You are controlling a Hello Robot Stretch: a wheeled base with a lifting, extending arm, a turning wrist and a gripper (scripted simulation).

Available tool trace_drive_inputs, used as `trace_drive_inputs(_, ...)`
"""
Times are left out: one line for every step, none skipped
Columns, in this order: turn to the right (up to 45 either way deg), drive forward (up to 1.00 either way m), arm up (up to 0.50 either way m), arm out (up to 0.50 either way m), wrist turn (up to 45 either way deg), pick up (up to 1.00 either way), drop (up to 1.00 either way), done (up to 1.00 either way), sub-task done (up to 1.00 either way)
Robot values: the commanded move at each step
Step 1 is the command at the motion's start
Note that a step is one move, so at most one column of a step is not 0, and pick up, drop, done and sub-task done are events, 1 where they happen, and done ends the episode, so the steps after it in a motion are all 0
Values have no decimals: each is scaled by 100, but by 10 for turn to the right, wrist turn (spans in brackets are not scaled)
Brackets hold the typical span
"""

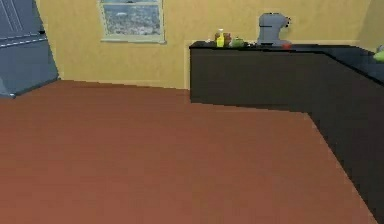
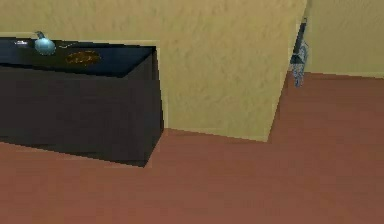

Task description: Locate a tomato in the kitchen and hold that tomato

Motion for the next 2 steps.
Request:
trace_drive_inputs(60,0,0,0,0,0,0,0,0)
trace_drive_inputs(30,0,0,0,0,0,0,0,0)
